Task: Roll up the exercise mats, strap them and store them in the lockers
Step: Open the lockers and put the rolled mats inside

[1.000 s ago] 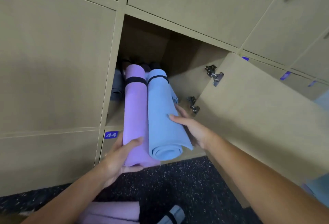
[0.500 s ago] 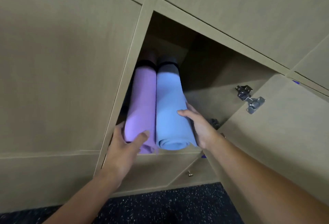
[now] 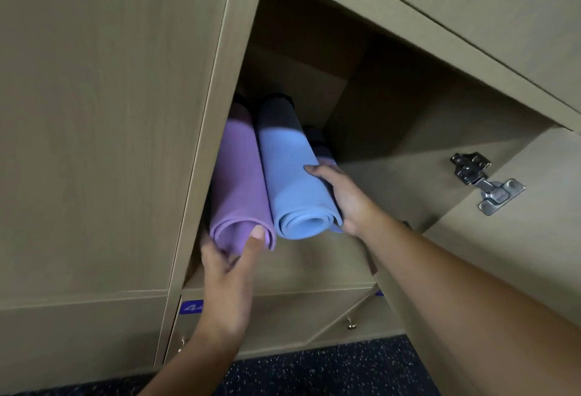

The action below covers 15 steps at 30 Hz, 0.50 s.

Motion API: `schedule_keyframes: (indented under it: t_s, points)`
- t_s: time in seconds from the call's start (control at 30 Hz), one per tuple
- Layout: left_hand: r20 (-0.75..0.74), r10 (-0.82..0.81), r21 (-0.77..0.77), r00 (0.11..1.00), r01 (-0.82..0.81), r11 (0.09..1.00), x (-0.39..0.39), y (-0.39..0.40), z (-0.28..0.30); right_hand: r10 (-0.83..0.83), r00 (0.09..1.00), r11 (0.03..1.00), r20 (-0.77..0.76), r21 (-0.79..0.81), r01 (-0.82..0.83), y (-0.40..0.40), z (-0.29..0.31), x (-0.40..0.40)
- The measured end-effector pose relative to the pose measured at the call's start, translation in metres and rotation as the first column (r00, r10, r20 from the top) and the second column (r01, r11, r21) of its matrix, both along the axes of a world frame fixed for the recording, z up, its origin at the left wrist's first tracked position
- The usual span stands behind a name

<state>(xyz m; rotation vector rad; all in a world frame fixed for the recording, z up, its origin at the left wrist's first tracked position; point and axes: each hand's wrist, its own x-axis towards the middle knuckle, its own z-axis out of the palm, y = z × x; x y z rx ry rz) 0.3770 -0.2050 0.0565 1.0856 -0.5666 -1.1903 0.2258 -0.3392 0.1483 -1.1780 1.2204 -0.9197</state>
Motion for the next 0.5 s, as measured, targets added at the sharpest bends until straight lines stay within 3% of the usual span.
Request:
schedule_keyframes:
  t_s: [0.1,0.17,0.27,0.4,0.5]
  points:
    - [-0.272,-0.021,0.079,0.962,0.044,0.996,-0.012,-0.002,-0.012,-0.021,0.998,1.000,-0.067,-0.013,0.020,-0.011,0.000,0.016]
    - [-0.363,-0.034,0.136,0.931,0.089,0.987,-0.015,-0.006,-0.012,-0.031,0.996,0.998,-0.078,0.054,0.035,-0.015,-0.001,0.023]
    - [-0.394,-0.070,0.125,0.916,0.129,0.984,-0.012,-0.010,0.001,-0.005,0.994,0.988,-0.113,0.152,0.022,-0.015,0.001,0.022]
    - [-0.411,-0.092,0.103,0.907,0.147,0.984,-0.008,-0.012,0.009,-0.042,0.929,0.998,-0.368,-0.054,0.023,-0.016,-0.008,0.013]
    - [-0.336,-0.099,0.099,0.937,0.139,0.985,-0.004,-0.018,0.012,-0.043,0.915,0.998,-0.400,-0.063,0.019,-0.005,-0.014,0.016]
